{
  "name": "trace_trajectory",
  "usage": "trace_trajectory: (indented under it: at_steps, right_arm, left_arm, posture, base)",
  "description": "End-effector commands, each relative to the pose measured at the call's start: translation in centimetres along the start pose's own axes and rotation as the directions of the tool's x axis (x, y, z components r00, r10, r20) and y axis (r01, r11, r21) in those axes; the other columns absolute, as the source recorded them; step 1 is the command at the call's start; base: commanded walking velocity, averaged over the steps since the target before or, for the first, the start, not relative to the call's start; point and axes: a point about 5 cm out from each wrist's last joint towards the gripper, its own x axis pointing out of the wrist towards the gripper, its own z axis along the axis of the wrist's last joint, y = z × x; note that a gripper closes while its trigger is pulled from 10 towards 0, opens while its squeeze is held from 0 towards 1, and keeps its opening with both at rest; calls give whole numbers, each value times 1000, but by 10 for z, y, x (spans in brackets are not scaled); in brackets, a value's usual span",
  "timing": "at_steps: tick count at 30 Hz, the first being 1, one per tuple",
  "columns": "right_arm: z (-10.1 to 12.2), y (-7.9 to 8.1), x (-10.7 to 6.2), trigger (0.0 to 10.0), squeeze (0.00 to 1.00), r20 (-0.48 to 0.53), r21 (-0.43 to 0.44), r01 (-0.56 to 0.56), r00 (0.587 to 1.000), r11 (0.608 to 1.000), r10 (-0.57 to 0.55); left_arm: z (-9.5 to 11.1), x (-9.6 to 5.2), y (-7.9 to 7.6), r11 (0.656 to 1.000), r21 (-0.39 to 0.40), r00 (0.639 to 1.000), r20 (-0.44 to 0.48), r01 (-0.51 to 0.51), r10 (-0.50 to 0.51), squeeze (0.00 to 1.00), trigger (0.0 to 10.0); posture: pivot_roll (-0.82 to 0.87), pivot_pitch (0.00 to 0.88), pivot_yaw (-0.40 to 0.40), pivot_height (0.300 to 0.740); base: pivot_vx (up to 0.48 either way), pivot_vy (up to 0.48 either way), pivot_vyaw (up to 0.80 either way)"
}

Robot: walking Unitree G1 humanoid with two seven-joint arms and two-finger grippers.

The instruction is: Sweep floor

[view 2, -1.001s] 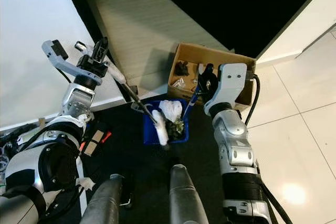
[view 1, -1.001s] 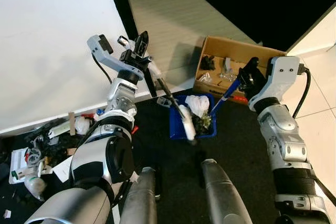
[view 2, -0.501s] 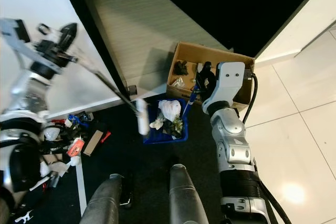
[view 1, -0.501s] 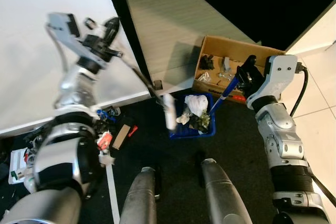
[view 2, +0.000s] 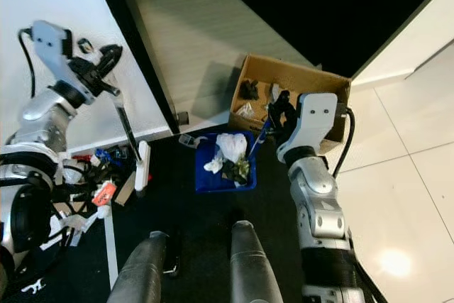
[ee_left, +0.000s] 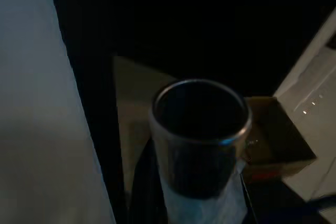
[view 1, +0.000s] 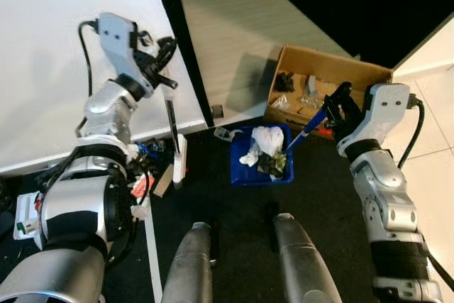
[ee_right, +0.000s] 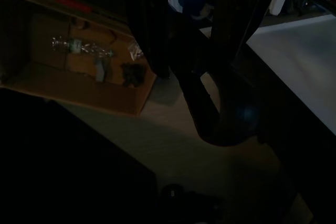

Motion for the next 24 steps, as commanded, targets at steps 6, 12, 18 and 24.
trace_trajectory:
  at_steps: [6, 12, 18, 24]
  right_arm:
    - [-18, -1, -16, 10000, 0, -94, 40, 32, 995, 999, -28]
    - [-16, -2, -18, 10000, 0, -94, 38, 41, 995, 998, -37]
    - [-14, -3, -19, 10000, 0, -101, 37, 44, 994, 998, -40]
    - [-15, 4, -11, 10000, 0, -105, 50, 16, 994, 999, -11]
  left_arm:
    - [-2, 18, -21, 979, -206, 998, 55, 6, 6, 0, 10000]
    - [-8, 31, -48, 867, -489, 989, 143, 98, -31, 0, 10000]
    - [-3, 39, -62, 768, -619, 970, 243, 164, -11, 0, 10000]
    - [18, 45, -62, 684, -663, 913, 408, 304, -10, 0, 10000]
  posture:
    - [-313, 483, 96, 740]
    - [-326, 485, 102, 740]
    - [-322, 482, 94, 740]
    - [-285, 471, 77, 740]
  base:
    - [0, 0, 0]
    - [0, 0, 0]
    - [0, 0, 0]
    - [0, 0, 0]
